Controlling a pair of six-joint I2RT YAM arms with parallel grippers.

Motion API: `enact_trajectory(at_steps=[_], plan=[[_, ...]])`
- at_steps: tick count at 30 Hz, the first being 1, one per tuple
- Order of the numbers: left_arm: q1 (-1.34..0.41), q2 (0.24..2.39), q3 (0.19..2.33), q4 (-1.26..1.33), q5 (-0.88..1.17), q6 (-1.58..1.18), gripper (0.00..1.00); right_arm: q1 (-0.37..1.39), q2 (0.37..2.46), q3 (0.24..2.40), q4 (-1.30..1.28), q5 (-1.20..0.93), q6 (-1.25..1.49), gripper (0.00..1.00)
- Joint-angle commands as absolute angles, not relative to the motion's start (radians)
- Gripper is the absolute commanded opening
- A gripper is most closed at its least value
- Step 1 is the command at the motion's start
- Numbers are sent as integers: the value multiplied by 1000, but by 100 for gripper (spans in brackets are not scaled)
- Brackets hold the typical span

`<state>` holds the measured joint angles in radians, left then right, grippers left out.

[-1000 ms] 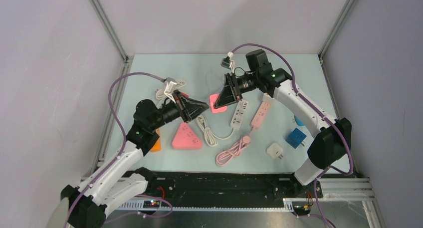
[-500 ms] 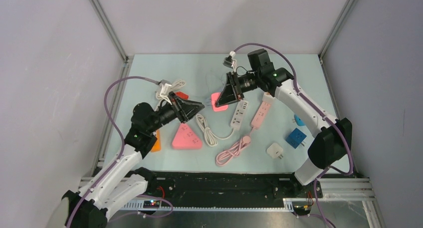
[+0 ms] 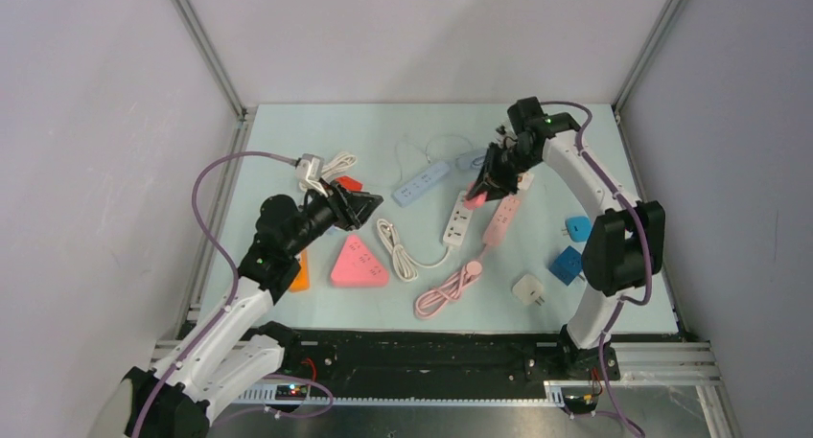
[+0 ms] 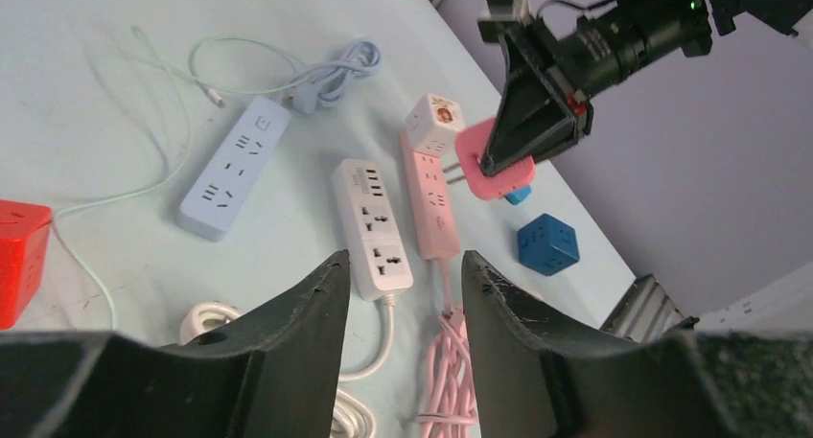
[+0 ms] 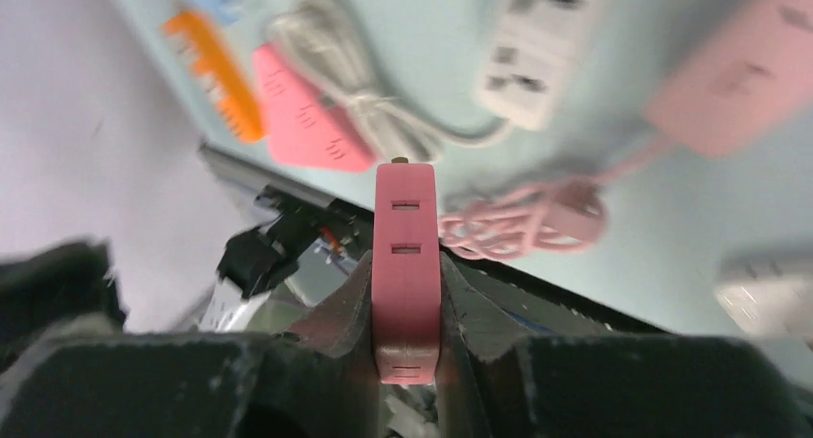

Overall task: Insert the plug
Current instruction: Insert the plug into the socket.

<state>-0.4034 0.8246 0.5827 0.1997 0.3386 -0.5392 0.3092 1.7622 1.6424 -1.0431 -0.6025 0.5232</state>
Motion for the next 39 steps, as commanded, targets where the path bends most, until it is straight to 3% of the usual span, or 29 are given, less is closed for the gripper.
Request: enact_trajectory(at_steps=[1,14,39], plan=[[-396,818,597,171,264,-495,52,235,1777,1636,-1253,-317,625,0],[-396,836,602,142,200,-458,56,185,1890,1645,-1251,-79,708,0],[-385,887,623,133,195,-448,57,185,2013,1670,-1202,-112,729,0]])
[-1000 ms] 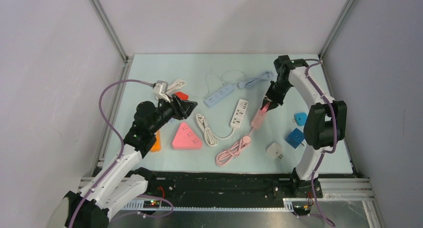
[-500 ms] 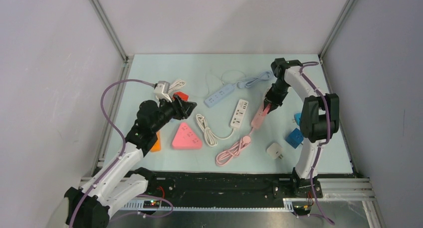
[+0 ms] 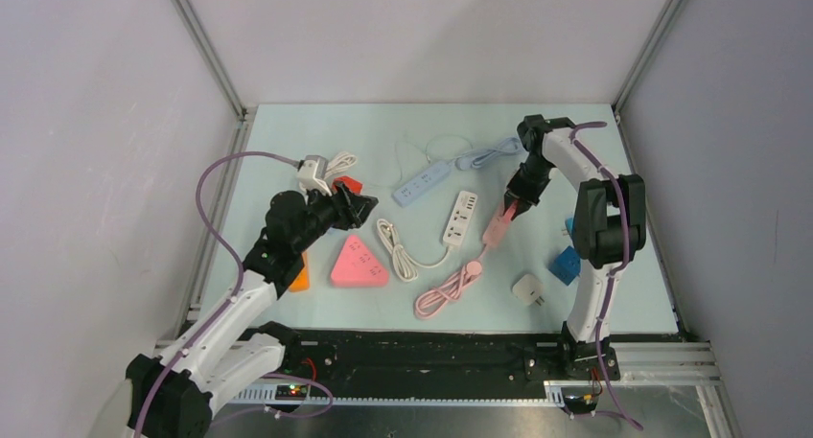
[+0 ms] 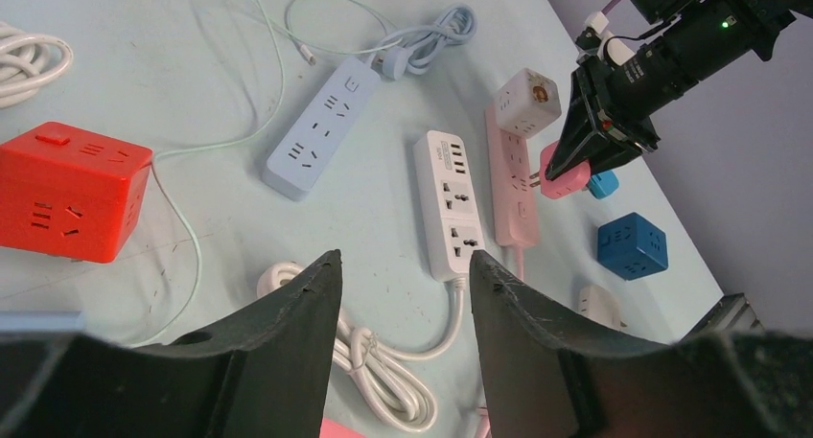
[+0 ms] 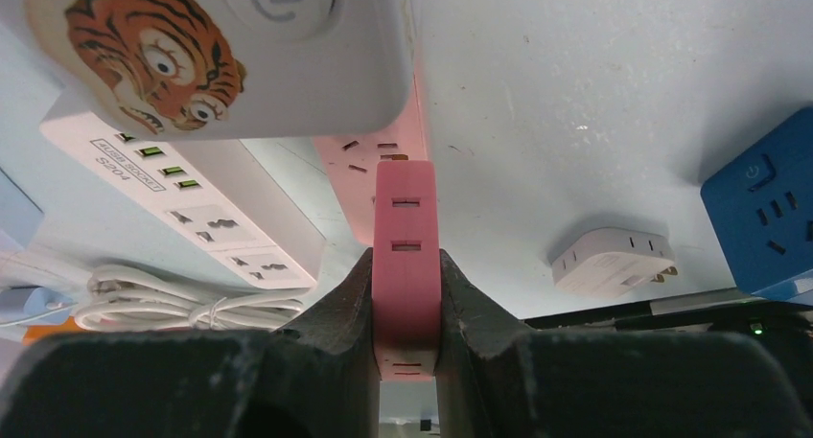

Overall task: Insert the plug
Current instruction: Insert the plug into the socket.

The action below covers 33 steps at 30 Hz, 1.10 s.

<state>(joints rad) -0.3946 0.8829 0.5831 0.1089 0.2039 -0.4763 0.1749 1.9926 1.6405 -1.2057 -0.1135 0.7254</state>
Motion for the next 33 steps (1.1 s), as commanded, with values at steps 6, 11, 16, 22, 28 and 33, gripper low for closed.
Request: enact_trajectory(at_steps=[6,11,16,22,28,33], plan=[[-382,893,626,133,199,-448,57,190,2023,1674,-1202,-111,726,0],[-383,897,627,133,200,-448,57,198,2026,1667,-1191,-94,730,0],[-382,898,625,133,202,-450,57,204,2025,1664,-1167,-67,734,0],[-382,901,624,133,207,-451,57,206,2041,1659,-1156,-48,734,0],[-383,911,625,133,218,-451,57,206,2059,1658,-1158,-14,733,0],[-388,945,636,135,272,-438,58,217,2071,1639,-1140,41,720,13]])
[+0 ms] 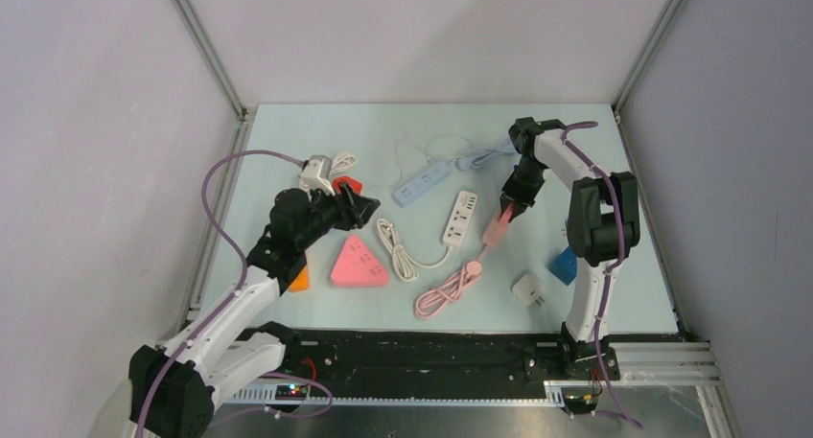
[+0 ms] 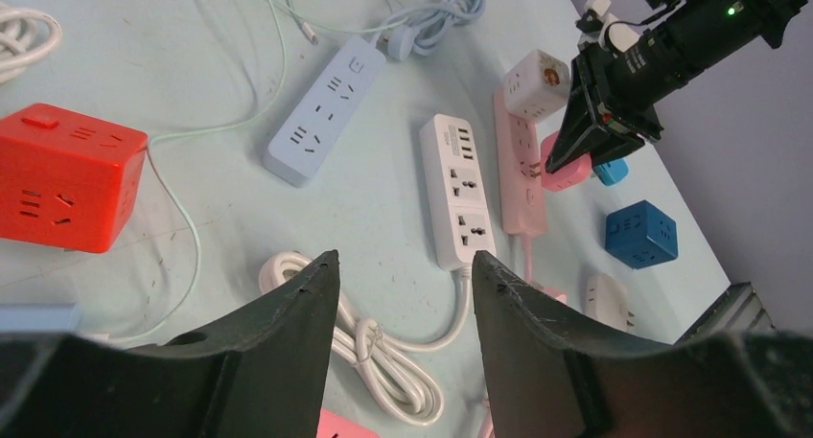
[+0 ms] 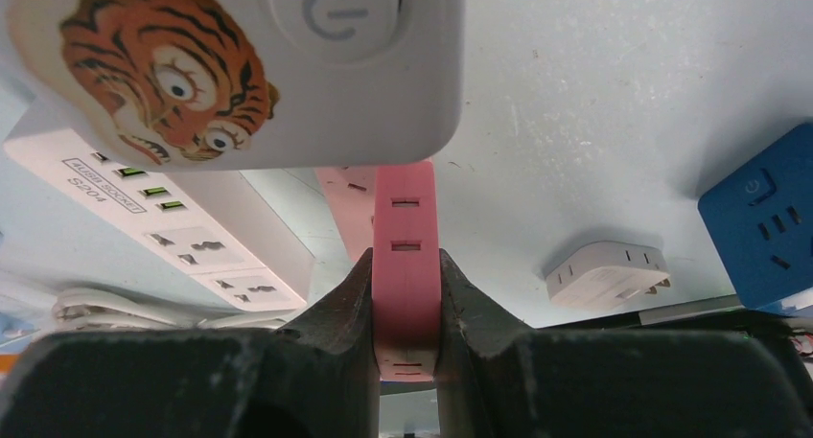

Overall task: Insert the plug
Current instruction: Insert the plug into the socket.

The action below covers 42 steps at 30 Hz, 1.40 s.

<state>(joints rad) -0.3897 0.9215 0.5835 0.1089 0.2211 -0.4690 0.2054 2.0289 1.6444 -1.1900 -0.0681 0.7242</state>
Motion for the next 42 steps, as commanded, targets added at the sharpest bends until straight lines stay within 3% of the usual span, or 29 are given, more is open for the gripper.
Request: enact_trajectory(at_steps=[1,10,17,25,37,42], plan=[[-391,959,640,135,279,-431,58,219,2069,1633,-1132,43,722,14],[-554,1032,702,135,232,-350,55,225,2070,1609,-1047,36,745,16],[-725,1208,870,145,179,-259,62,225,2068,1603,-1002,17,748,10],[-842,1538,1081,190,201,-167,74,218,2053,1589,-966,30,721,27],[-925,1891,1306,231,72,-70,72,208,2047,1582,-910,16,699,31],[-935,1961,1369,240,62,-83,78,209,2035,1589,-913,21,692,33]])
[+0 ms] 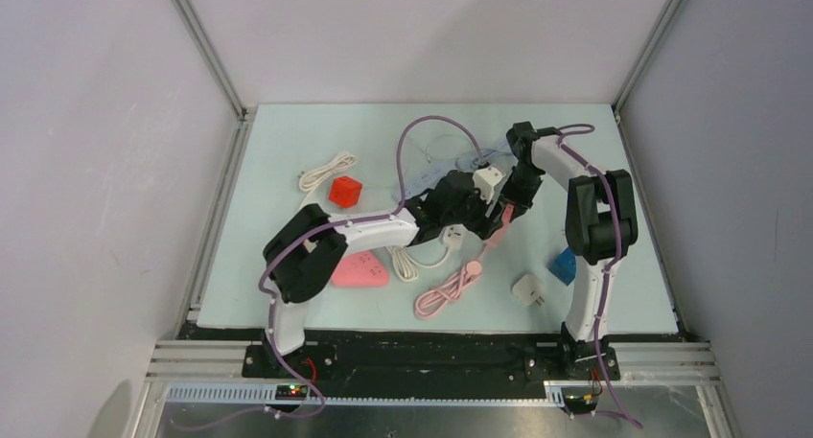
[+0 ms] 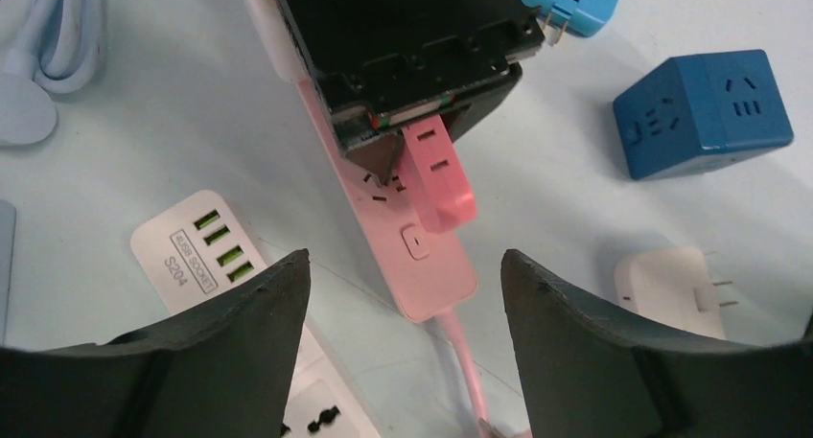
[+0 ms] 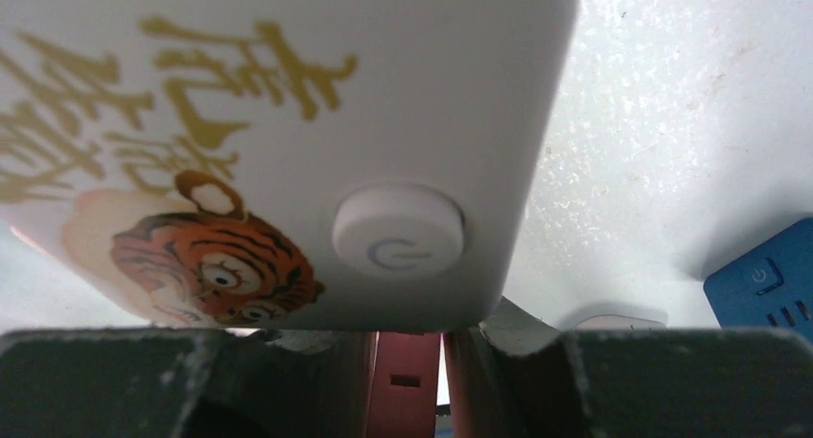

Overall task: Insert the plug
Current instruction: Insert the plug into the socket.

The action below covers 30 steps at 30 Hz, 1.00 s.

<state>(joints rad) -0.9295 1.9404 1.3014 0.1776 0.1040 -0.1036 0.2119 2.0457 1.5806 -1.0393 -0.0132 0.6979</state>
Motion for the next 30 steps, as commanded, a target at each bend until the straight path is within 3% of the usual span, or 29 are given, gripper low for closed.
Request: enact_trajectory(at_steps=[1,12,20,30], plan=[[-936,1966,1372,243,62,-91,79,204,2029,1590,-912,17,690,33],[-942,2060,1443,242,70,-83,83,199,2016,1605,-922,-35,682,30],[-946,2107,1466,233,72,-134,79,193,1995,1615,-934,-35,692,31],[-979,2156,1516,229,-66,-156,78,181,1949,1615,-952,-17,709,47]])
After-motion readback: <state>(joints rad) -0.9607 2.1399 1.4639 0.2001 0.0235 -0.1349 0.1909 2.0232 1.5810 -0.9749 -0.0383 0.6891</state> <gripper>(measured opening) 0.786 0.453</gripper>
